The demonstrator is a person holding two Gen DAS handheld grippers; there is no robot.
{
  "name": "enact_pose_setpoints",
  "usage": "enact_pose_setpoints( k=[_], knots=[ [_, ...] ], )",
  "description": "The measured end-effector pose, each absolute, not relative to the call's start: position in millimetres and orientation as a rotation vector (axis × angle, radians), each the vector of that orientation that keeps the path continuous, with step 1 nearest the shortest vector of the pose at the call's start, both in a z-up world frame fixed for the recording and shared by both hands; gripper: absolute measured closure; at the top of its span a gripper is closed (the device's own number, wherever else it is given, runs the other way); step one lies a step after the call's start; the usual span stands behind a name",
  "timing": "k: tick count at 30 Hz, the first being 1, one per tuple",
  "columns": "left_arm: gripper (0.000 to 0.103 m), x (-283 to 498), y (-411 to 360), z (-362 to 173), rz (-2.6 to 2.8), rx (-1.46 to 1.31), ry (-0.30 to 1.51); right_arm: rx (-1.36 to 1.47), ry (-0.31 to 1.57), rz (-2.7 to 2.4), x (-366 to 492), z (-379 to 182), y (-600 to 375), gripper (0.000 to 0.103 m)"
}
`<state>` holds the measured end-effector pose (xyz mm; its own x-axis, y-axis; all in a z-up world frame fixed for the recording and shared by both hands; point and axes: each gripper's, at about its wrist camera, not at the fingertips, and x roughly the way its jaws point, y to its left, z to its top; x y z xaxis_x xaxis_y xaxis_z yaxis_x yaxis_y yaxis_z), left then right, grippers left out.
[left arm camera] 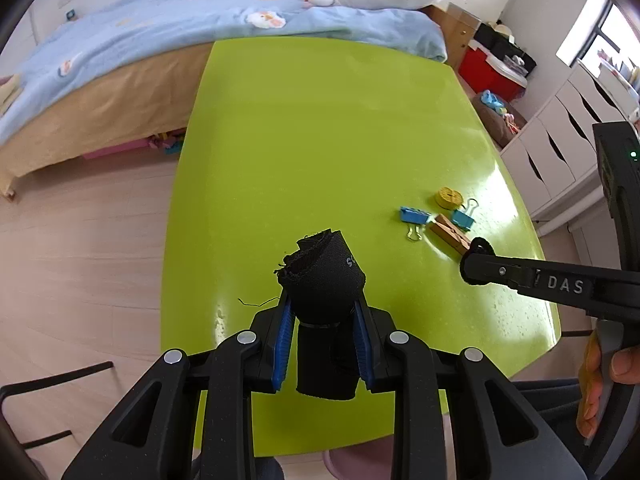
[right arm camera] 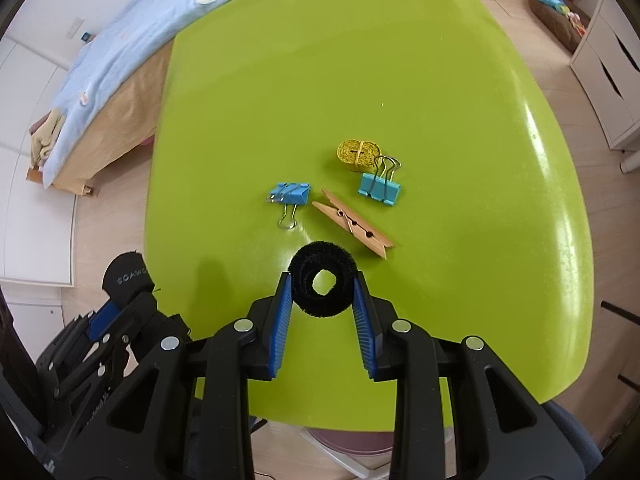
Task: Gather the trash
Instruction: 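Grasp the black fabric ring with the right gripper while the left gripper holds the socks, then carry both items over the pink wastebasket and open both grippers to drop them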
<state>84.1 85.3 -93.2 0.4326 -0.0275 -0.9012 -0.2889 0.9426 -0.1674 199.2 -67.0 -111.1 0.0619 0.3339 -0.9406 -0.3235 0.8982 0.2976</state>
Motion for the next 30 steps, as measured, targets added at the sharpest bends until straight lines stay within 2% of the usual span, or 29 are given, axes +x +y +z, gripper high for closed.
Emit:
enact_pose_setpoints(
  k=[14, 30],
  knots=[
    [0.076, 35, 40, -63, 0.105, -0.222, 1.059, -0.206, 1.179, 0.612, 117, -50, -115, 0.073],
    [0.076, -26, -6, -32, -0.002, -0.17, 0.99, -0.25, 1.081, 0.723, 28, -25, -165, 0.073]
  ],
)
